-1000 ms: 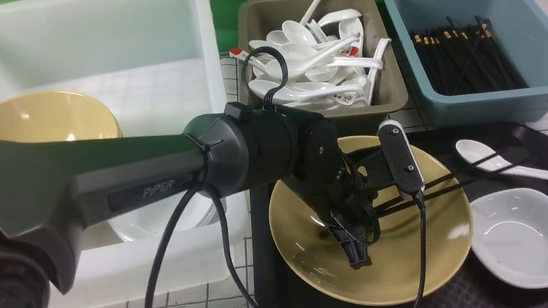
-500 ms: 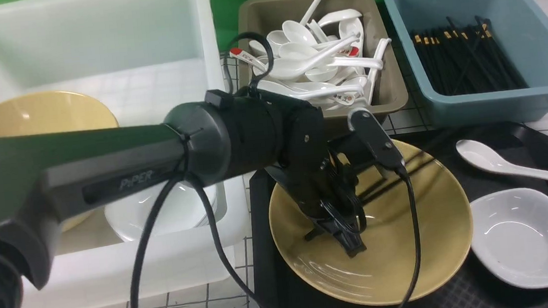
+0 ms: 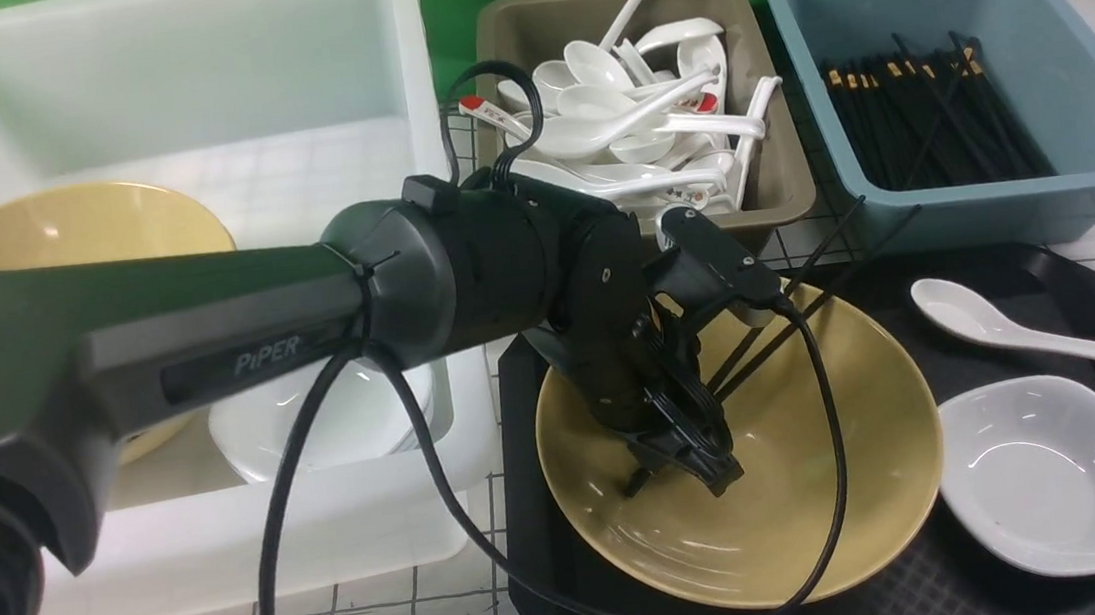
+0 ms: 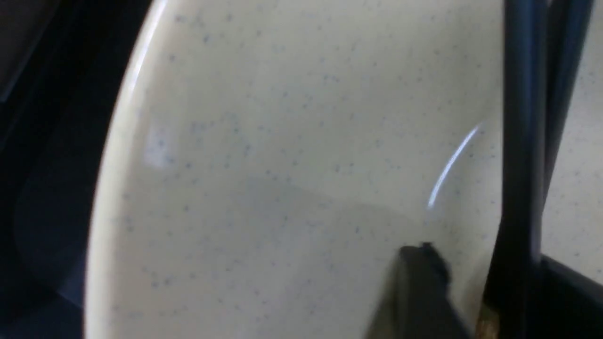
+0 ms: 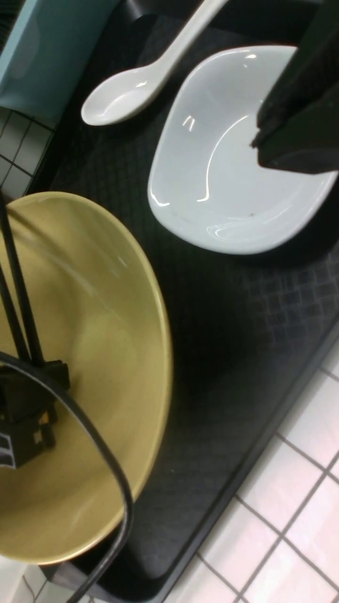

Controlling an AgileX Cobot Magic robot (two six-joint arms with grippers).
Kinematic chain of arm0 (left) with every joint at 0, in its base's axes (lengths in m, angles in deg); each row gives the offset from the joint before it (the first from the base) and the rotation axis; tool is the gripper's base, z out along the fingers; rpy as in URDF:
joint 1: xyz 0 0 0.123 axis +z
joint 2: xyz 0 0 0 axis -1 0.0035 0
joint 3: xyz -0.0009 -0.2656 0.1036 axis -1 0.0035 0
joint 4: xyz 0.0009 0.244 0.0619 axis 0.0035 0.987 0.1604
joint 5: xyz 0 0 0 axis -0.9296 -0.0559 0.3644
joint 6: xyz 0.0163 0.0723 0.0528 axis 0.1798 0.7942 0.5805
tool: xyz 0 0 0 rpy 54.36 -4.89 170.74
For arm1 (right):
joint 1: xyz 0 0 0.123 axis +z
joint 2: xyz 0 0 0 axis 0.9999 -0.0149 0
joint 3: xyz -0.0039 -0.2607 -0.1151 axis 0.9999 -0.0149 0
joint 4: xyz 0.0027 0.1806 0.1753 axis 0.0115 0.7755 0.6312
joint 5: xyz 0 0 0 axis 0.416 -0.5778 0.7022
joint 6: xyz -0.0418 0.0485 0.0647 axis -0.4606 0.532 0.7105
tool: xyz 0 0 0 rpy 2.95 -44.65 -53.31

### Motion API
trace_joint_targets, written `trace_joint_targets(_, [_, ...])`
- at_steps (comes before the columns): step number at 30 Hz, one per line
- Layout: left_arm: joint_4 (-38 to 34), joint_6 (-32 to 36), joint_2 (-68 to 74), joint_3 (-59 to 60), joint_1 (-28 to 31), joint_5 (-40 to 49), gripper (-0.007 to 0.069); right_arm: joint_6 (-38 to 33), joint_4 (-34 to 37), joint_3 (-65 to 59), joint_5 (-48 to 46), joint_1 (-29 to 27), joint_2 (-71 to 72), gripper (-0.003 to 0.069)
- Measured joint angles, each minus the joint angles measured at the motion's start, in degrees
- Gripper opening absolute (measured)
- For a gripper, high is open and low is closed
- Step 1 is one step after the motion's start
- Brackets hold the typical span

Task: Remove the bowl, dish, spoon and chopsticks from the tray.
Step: Use the left arm to grab the chopsticks

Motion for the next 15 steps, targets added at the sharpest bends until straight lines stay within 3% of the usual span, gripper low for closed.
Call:
trace_joint_targets(1, [0.00,0.05,-0.37,-0.11,0.00,0.65,0.0309,0.00,0.00,0.00,0.00,0.00,0.00,0.0071])
trace_joint_targets(5, [0.90,0.05,-1.18,-2.23,0.00,4.34,0.0386,0.00,0.00,0.00,0.00,0.00,0.00,0.0074])
trace_joint_targets(15, [0.92,0.05,-0.90,-4.10,0.00,8.98,0.0323,0.06,0.00,0.00,0.00,0.00,0.00,0.0080])
